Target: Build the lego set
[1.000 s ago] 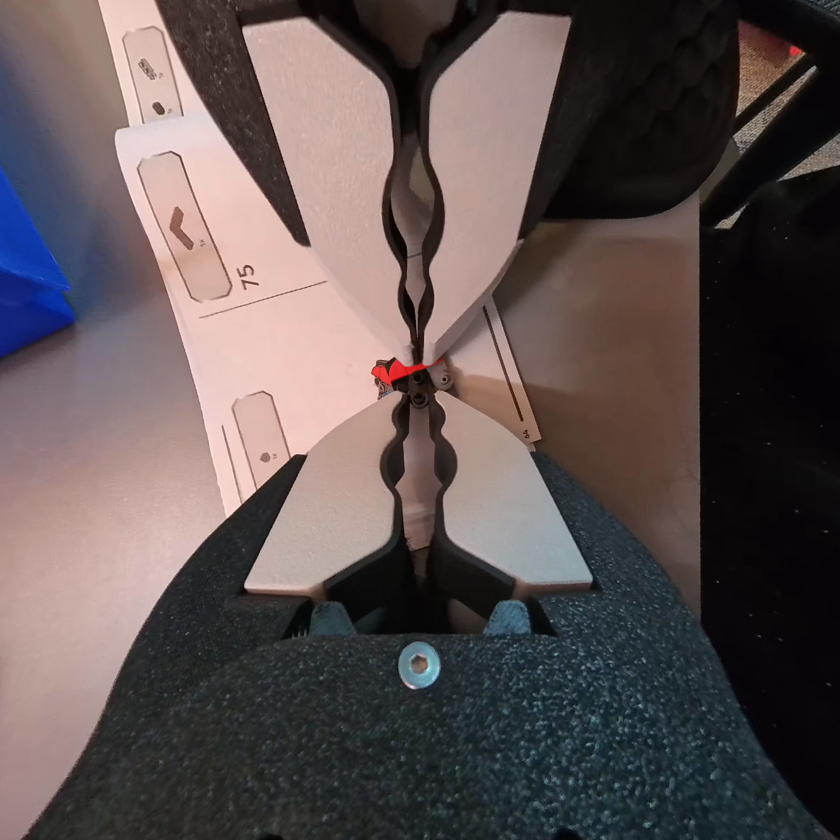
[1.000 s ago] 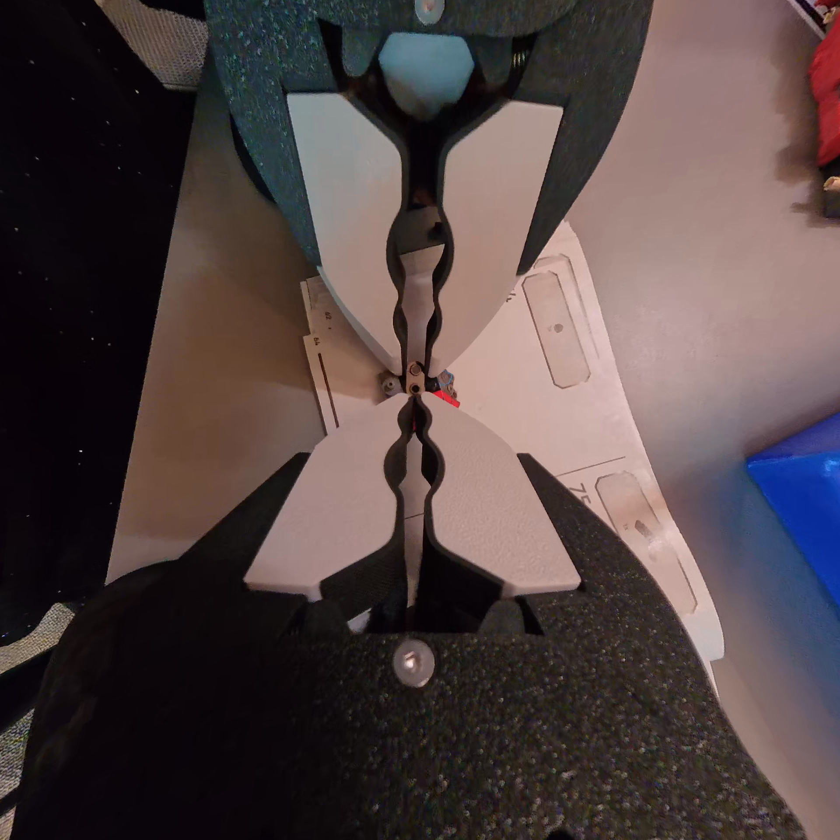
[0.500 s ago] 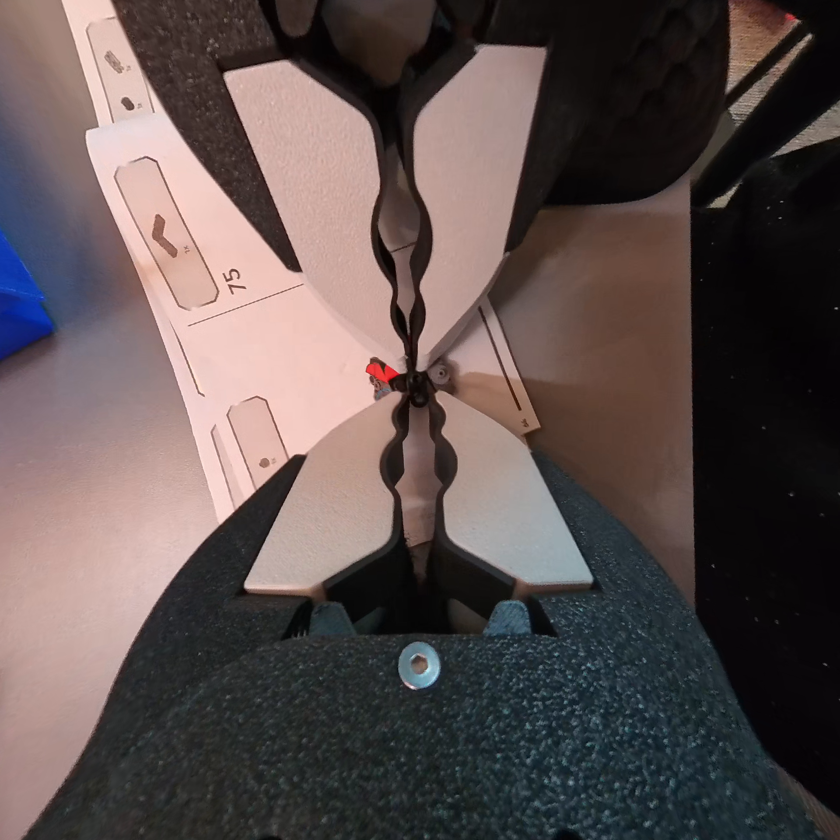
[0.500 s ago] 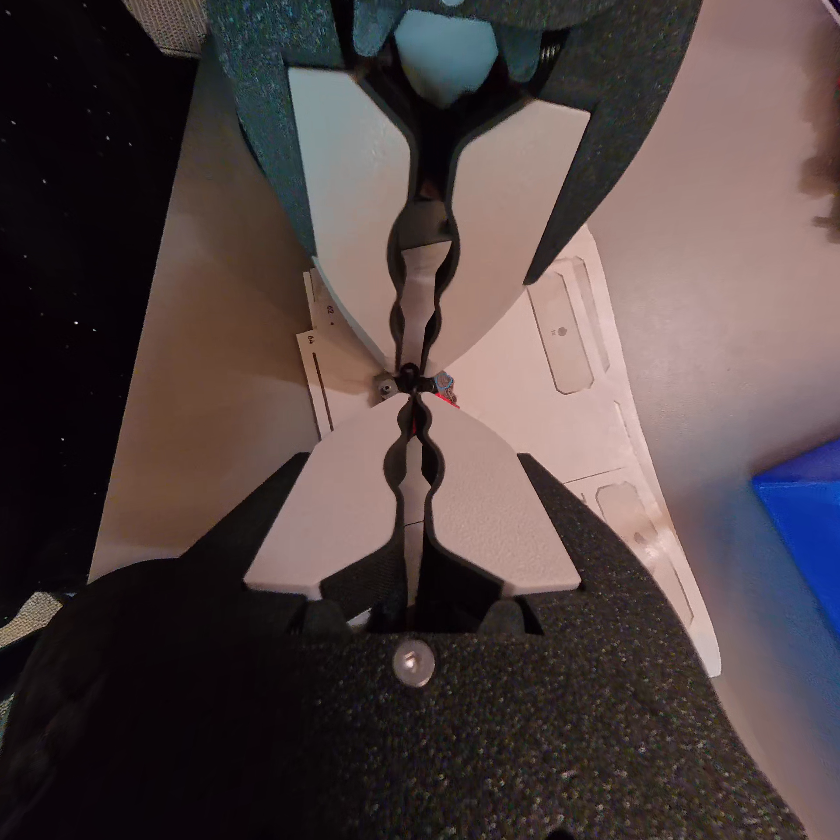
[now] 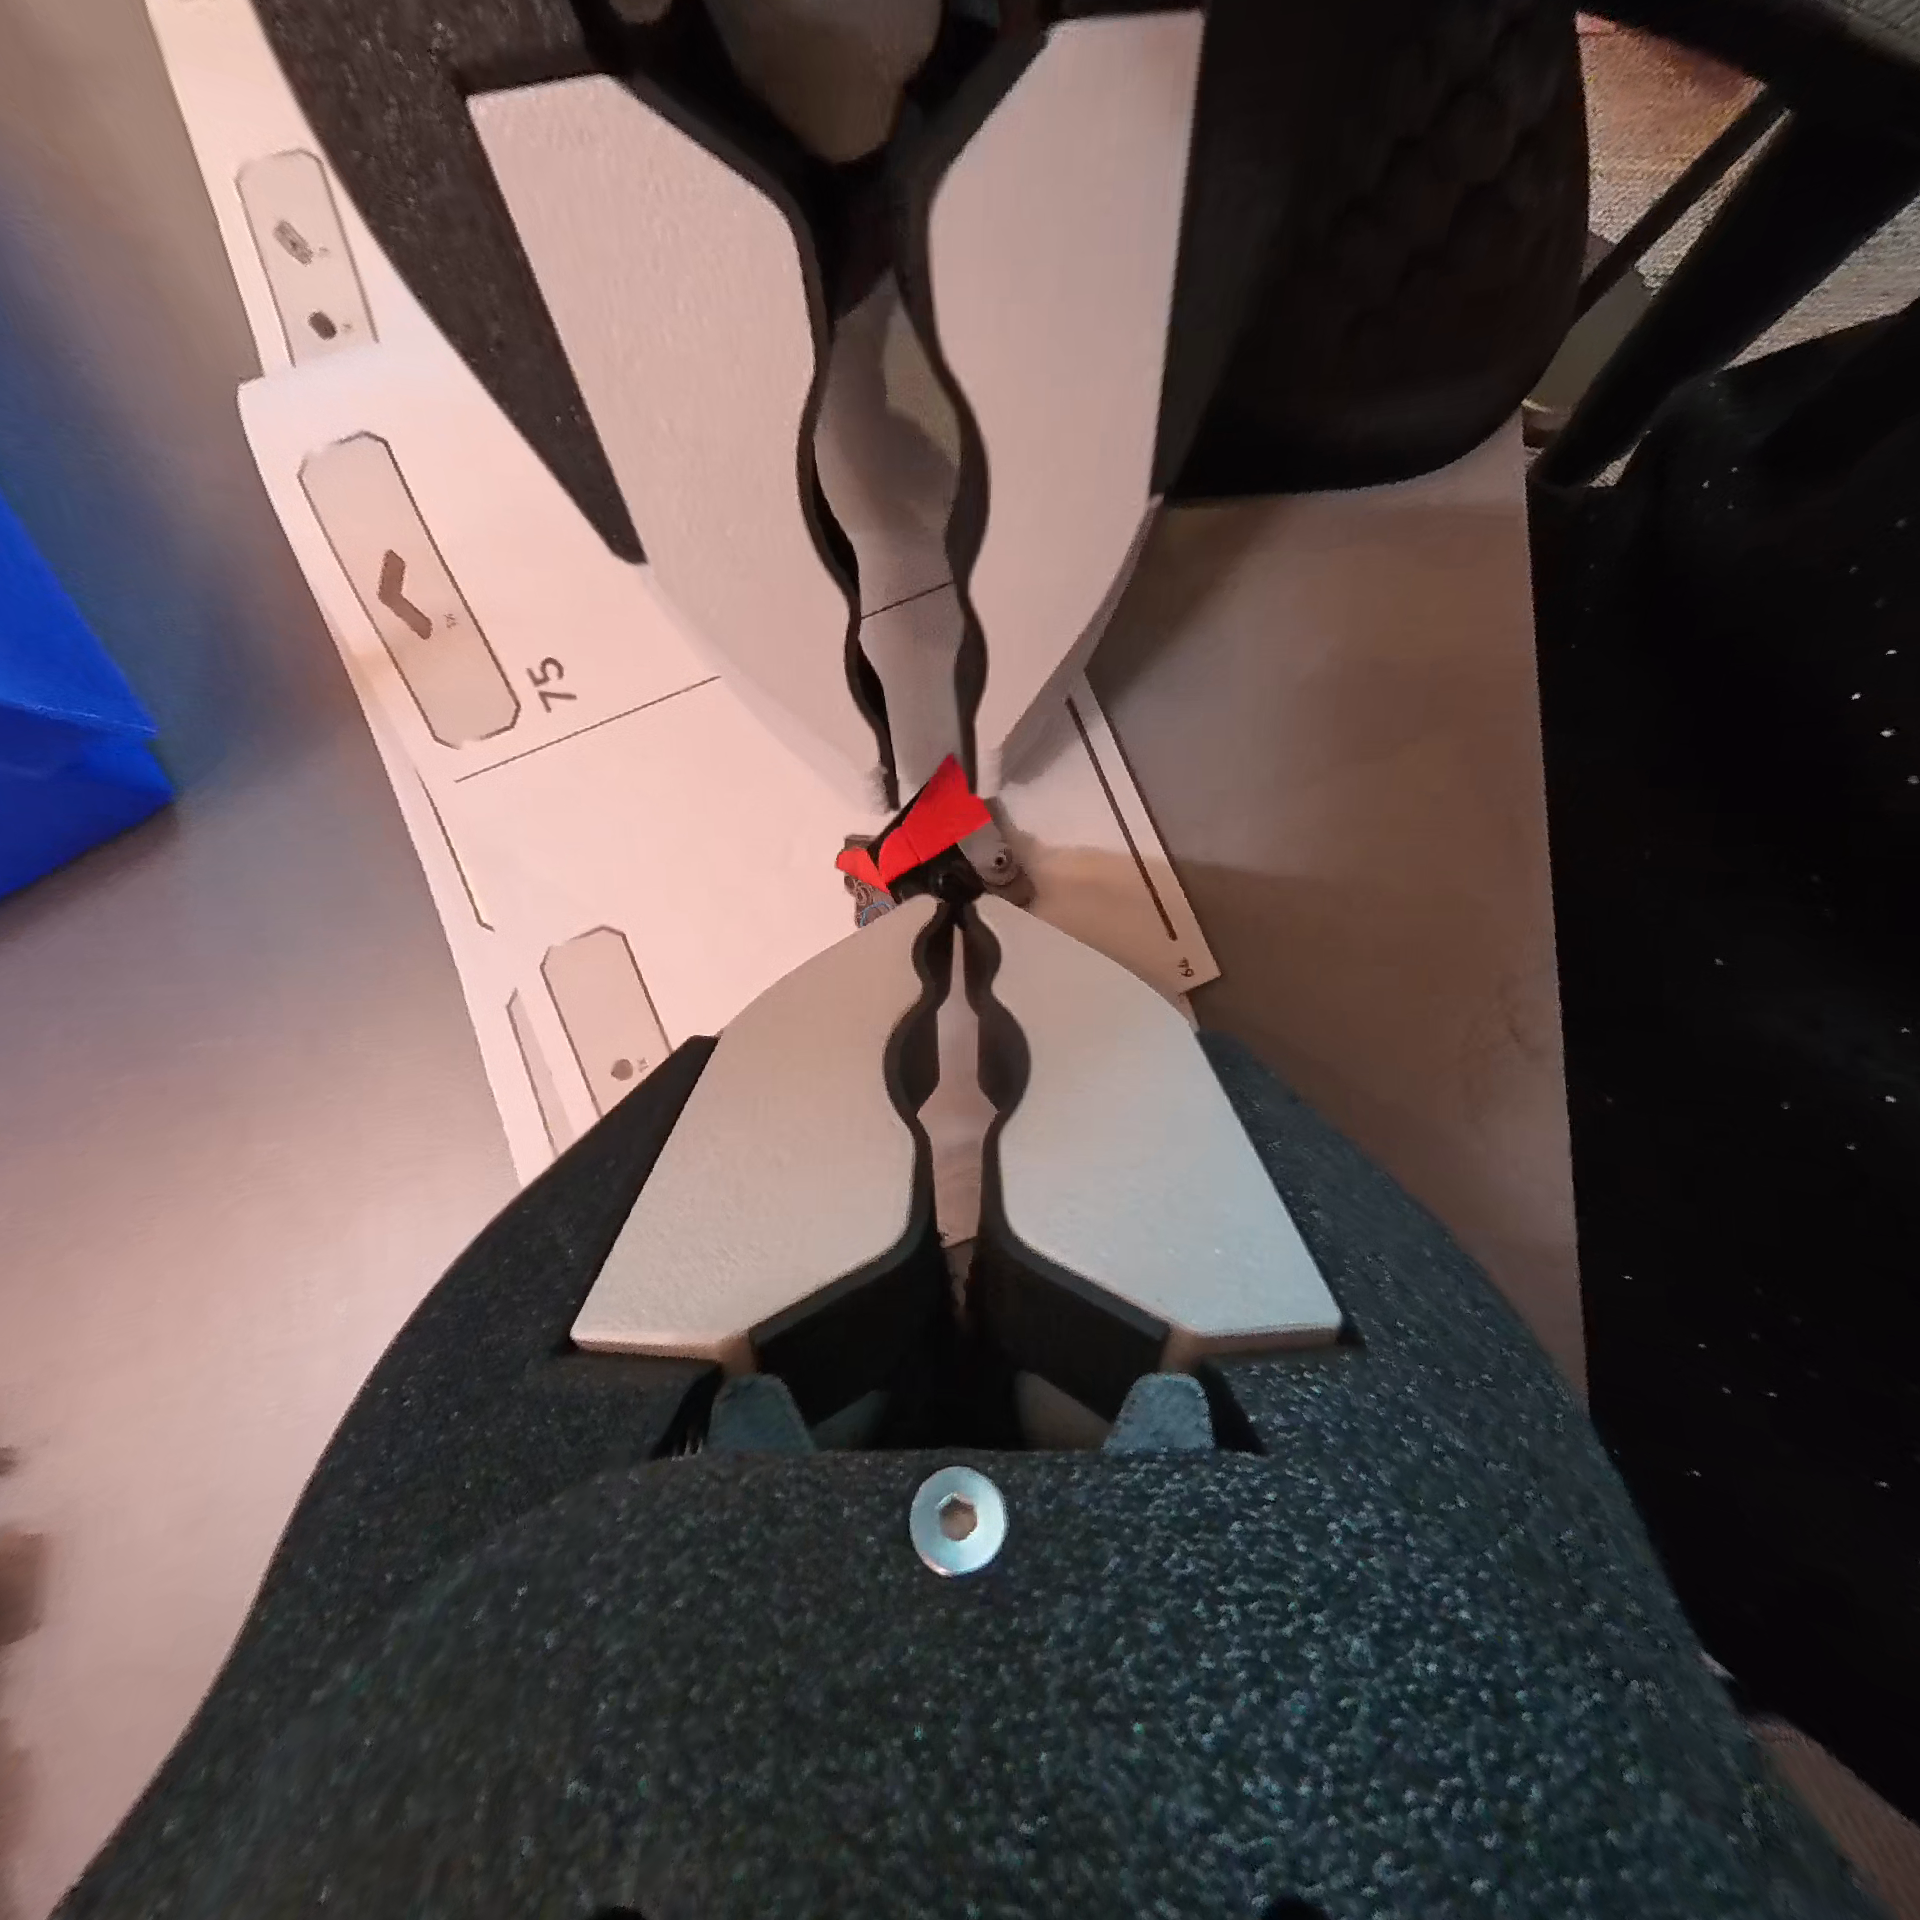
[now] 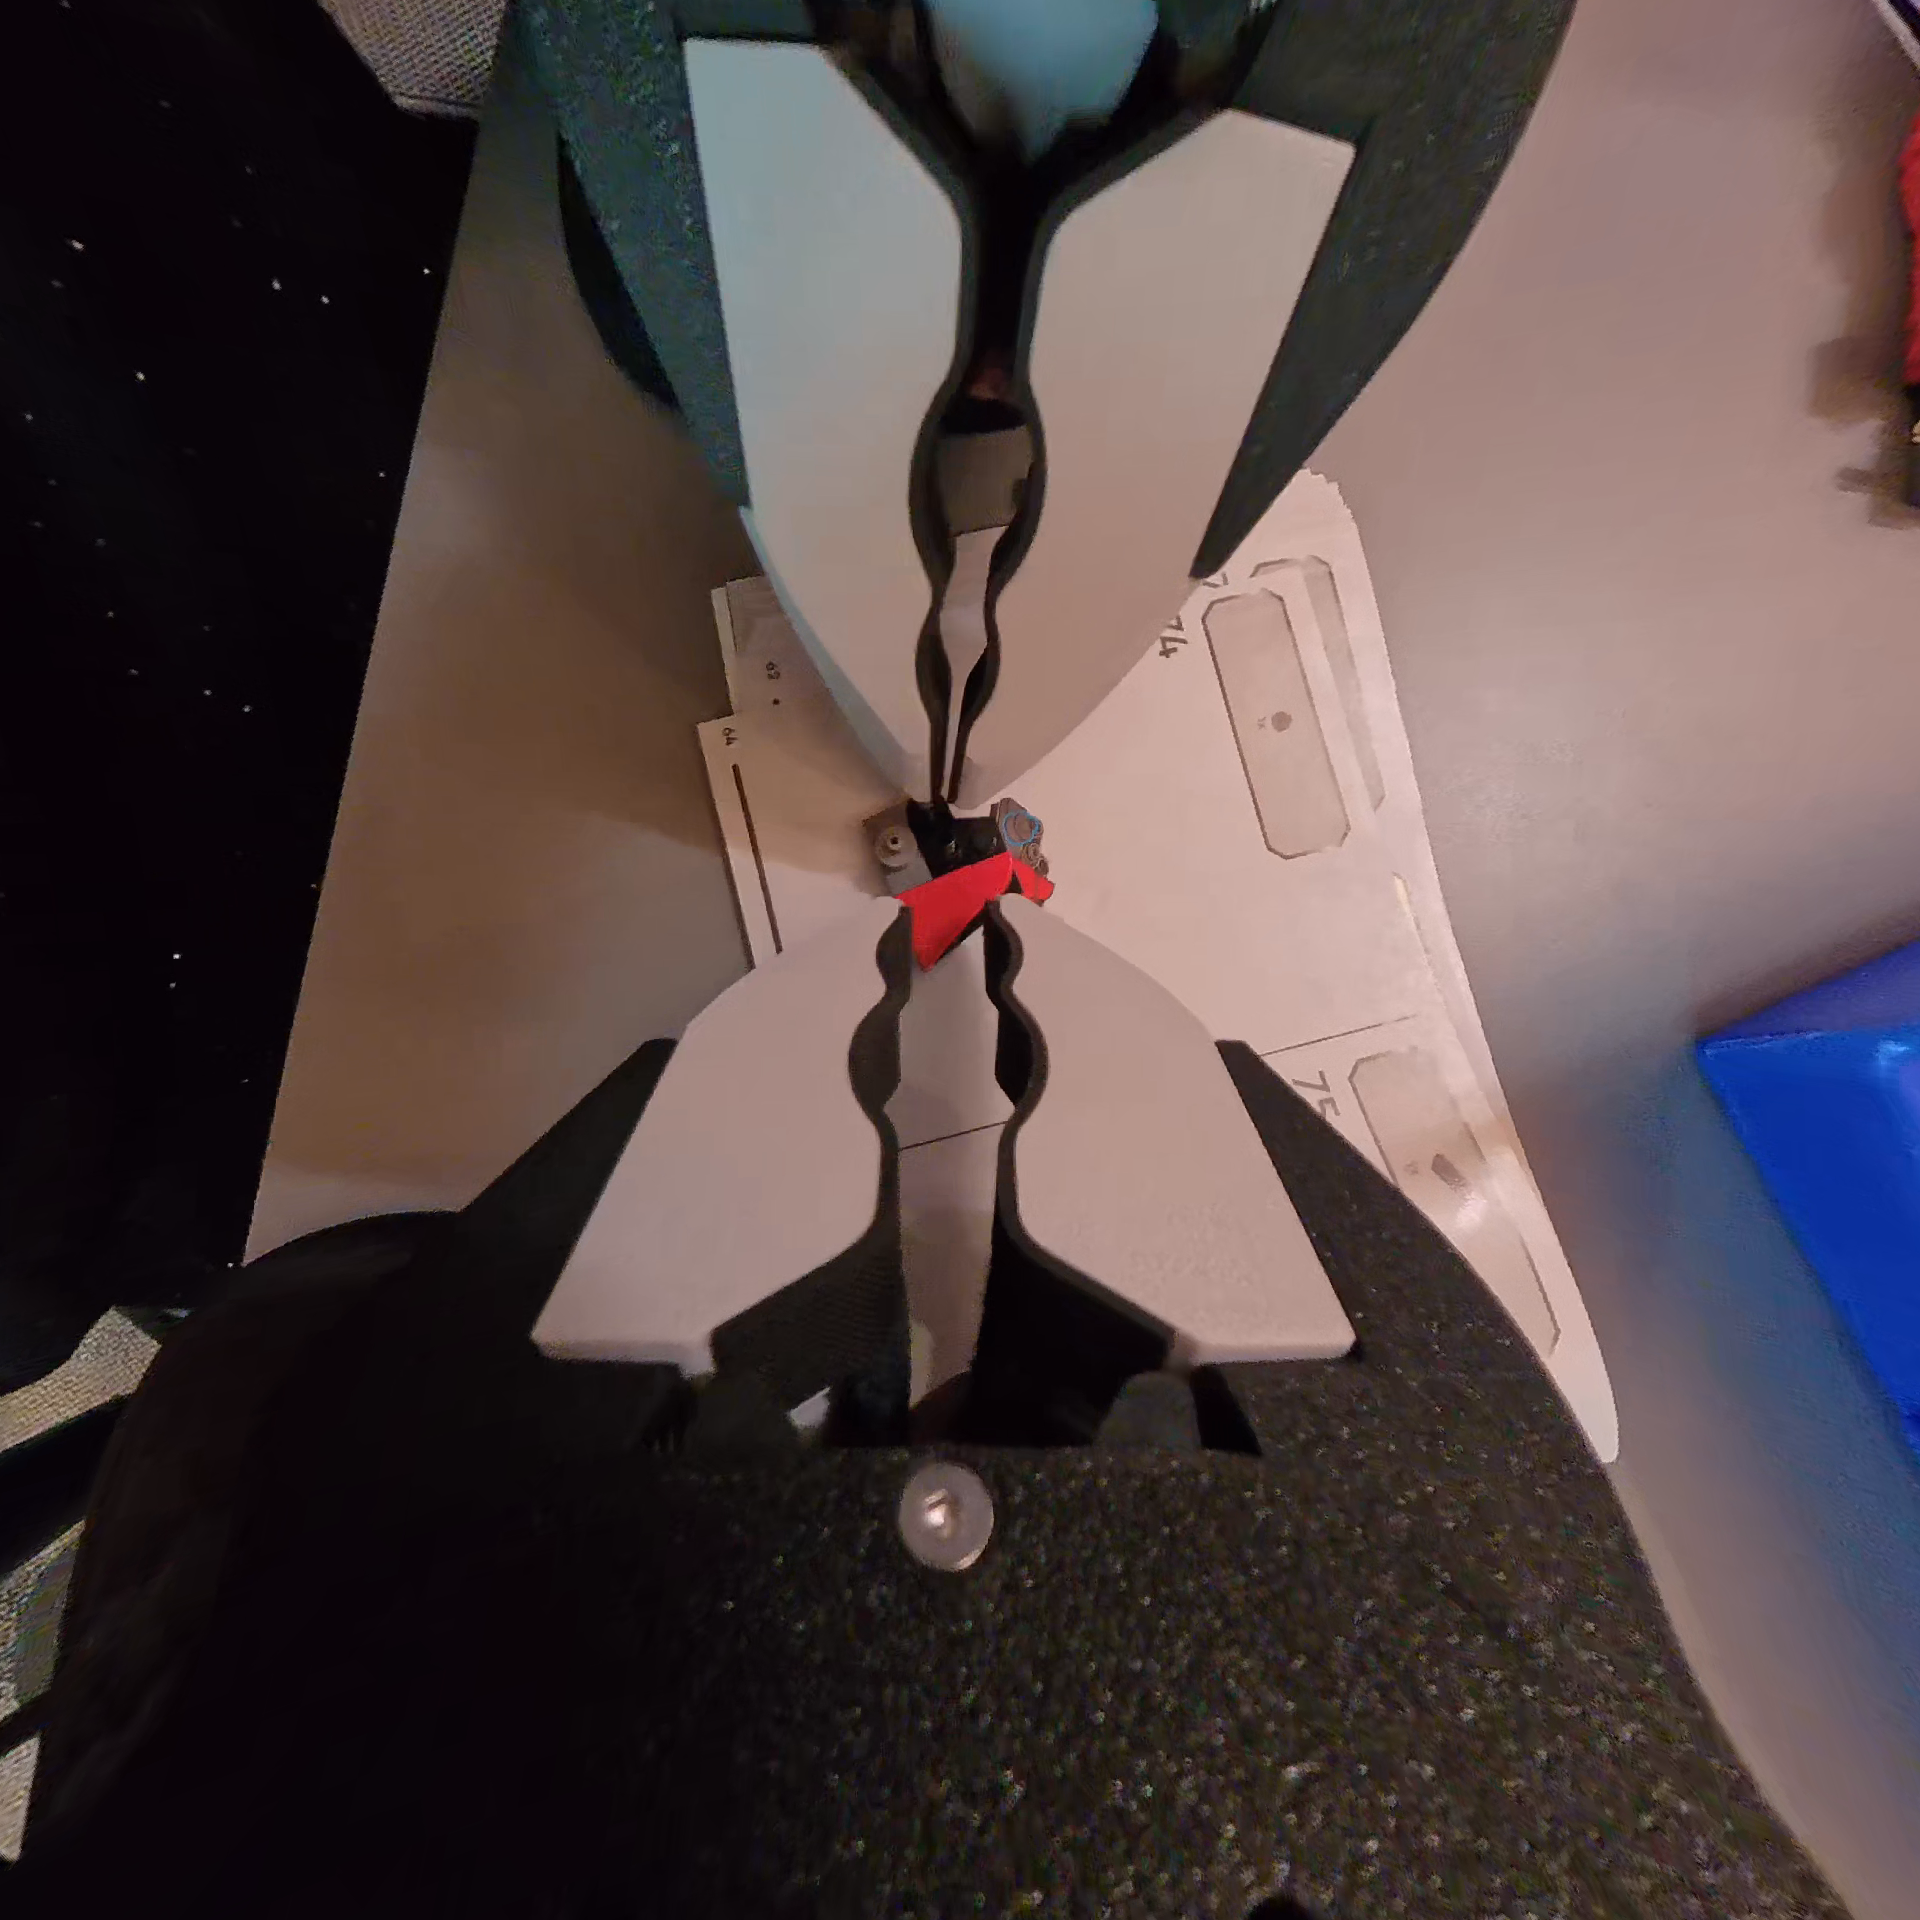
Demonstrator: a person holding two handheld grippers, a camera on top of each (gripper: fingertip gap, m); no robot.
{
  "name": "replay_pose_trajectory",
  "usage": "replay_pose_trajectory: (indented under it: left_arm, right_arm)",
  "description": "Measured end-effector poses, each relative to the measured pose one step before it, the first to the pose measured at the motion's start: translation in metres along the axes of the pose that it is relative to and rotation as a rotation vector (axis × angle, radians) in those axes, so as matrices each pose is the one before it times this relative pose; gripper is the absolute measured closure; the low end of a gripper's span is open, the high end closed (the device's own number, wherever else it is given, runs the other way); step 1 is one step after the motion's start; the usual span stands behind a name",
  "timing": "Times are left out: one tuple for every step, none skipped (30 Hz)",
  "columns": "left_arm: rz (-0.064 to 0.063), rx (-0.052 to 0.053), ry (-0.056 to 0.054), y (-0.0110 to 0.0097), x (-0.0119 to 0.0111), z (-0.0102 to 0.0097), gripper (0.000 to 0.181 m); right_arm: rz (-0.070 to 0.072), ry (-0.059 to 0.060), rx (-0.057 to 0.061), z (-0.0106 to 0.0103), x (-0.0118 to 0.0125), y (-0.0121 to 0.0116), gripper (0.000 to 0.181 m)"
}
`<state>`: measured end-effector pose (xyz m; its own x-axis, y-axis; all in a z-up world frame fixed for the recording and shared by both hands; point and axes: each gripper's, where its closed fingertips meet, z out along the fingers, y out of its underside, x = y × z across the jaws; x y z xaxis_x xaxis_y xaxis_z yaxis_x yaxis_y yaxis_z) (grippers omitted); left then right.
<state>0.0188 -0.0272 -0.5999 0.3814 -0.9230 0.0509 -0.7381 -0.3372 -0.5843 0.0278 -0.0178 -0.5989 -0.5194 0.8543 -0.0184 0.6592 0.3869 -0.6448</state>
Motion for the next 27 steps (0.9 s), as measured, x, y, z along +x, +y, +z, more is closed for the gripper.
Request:
replay_pose_trajectory:
  left_arm:
    - [0.0007, 0.0018, -0.0031, -0.00046, -0.00091, 0.00014, 0.181]
    - [0.0026, 0.0027, -0.0043, -0.00061, -0.00113, 0.00048, 0.181]
    - [0.0039, 0.0030, -0.0007, -0.00061, -0.00051, 0.00074, 0.181]
    - [0.0032, 0.0031, 0.0009, -0.00084, -0.00013, 0.00091, 0.181]
    - [0.0034, 0.0024, 0.0026, -0.00082, 0.00030, 0.00080, 0.181]
    - [0.0049, 0.0010, 0.0019, -0.00071, 0.00035, 0.00078, 0.181]
    - [0.0062, -0.0024, 0.0019, -0.00004, 0.00028, 0.00099, 0.181]
    - [0.0062, -0.0053, -0.0027, 0.00045, -0.00040, 0.00118, 0.181]
    - [0.0052, -0.0018, -0.0027, 0.00002, -0.00055, 0.00090, 0.181]
    - [0.0028, -0.0005, 0.0007, -0.00017, -0.00022, 0.00063, 0.181]
    - [0.0020, 0.0006, 0.0017, -0.00021, -0.00007, 0.00014, 0.181]
    - [0.0022, 0.0002, 0.0026, 0.00004, -0.00005, 0.00008, 0.181]
    - [0.0012, 0.0020, 0.0023, -0.00009, 0.00004, 0.00013, 0.181]
    - [-0.0019, 0.0022, 0.0025, 0.00007, 0.00013, 0.00013, 0.181]
    - [-0.0014, 0.0005, 0.0010, 0.00004, 0.00010, 0.00008, 0.181]
    - [0.0023, -0.0015, -0.0011, 0.00001, 0.00001, 0.00016, 0.181]
    - [0.0044, -0.0042, -0.0016, 0.00009, 0.00022, 0.00006, 0.181]
    - [0.0035, -0.0065, -0.0004, 0.00018, 0.00013, 0.00015, 0.181]
    - [0.0029, -0.0078, -0.0005, 0.00001, 0.00005, 0.00005, 0.181]
    - [0.0043, -0.0084, -0.0005, -0.00005, 0.00014, 0.00022, 0.181]
    - [0.0038, -0.0095, -0.0012, -0.00008, 0.00014, 0.00024, 0.181]
    - [0.0066, -0.0127, -0.0045, -0.00013, 0.00003, 0.00031, 0.181]
    - [0.0113, -0.0150, -0.0069, -0.00014, 0.00035, 0.00042, 0.181]
    - [0.0161, -0.0169, -0.0047, 0.00006, 0.00060, 0.00082, 0.181]
    - [0.0105, -0.0168, -0.0042, 0.00003, 0.00006, 0.00007, 0.181]
    - [0.0208, -0.0170, -0.0049, -0.00009, 0.00005, -0.00008, 0.181]
    - [0.0170, -0.0153, -0.0034, -0.00001, 0.00008, 0.00005, 0.181]
  right_arm:
    - [-0.0070, 0.0014, -0.0022, 0.00067, -0.00038, 0.00027, 0.168]
    - [-0.0072, -0.0015, 0.0008, 0.00111, -0.00095, -0.00024, 0.168]
    - [-0.0036, -0.0027, -0.0006, 0.00115, -0.00094, -0.00008, 0.168]
    - [-0.0011, -0.0027, -0.0027, 0.00115, -0.00075, 0.00031, 0.167]
    - [0.0001, 0.0005, -0.0052, 0.00103, -0.00017, 0.00088, 0.167]
    - [0.0005, 0.0027, -0.0034, 0.00077, 0.00029, 0.00063, 0.167]
    - [0.0002, 0.0016, 0.0022, 0.00034, 0.00011, -0.00020, 0.167]
    - [0.0008, 0.0003, 0.0006, 0.00009, 0.00007, 0.00003, 0.167]
    - [0.0005, 0.0007, -0.0013, -0.00003, 0.00027, 0.00024, 0.167]
    - [0.0002, 0.0011, -0.0017, -0.00003, 0.00027, 0.00026, 0.168]
    - [0.0011, -0.0002, -0.0004, 0.00011, 0.00012, 0.00020, 0.167]
    - [0.0022, -0.0008, 0.0002, 0.00004, 0.00005, 0.00010, 0.167]
    - [0.0021, -0.0006, 0.0005, 0.00003, 0.00016, 0.00009, 0.167]
    - [0.0019, -0.0005, 0.0020, 0.00011, 0.00009, 0.00009, 0.167]
    - [0.0022, -0.0005, 0.0027, 0.00010, 0.00002, 0.00007, 0.167]
    - [0.0027, -0.0008, 0.0027, 0.00009, 0.00016, 0.00008, 0.167]
    - [0.0033, -0.0008, 0.0032, 0.00001, 0.00001, 0.00015, 0.167]
    - [0.0036, -0.0008, 0.0025, -0.00001, 0.00010, 0.00003, 0.167]
    - [0.0035, -0.0008, 0.0016, -0.00004, 0.00003, 0.00011, 0.167]
    - [0.0030, -0.0009, 0.0014, -0.00020, -0.00014, 0.00017, 0.167]
    - [0.0029, -0.0010, 0.0019, -0.00014, -0.00020, 0.00023, 0.167]
    - [0.0027, -0.0010, 0.0028, -0.00018, -0.00015, 0.00022, 0.167]
    - [0.0028, -0.0011, 0.0046, -0.00017, -0.00023, 0.00028, 0.167]
    - [0.0055, -0.0005, 0.0064, -0.00010, -0.00004, 0.00009, 0.167]
    - [0.0074, 0.0008, 0.0067, -0.00001, 0.00000, 0.00011, 0.167]
    - [0.0061, 0.0023, 0.0063, 0.00003, 0.00013, 0.00008, 0.167]
    - [0.0044, 0.0035, 0.0054, 0.00003, 0.00006, 0.00000, 0.167]
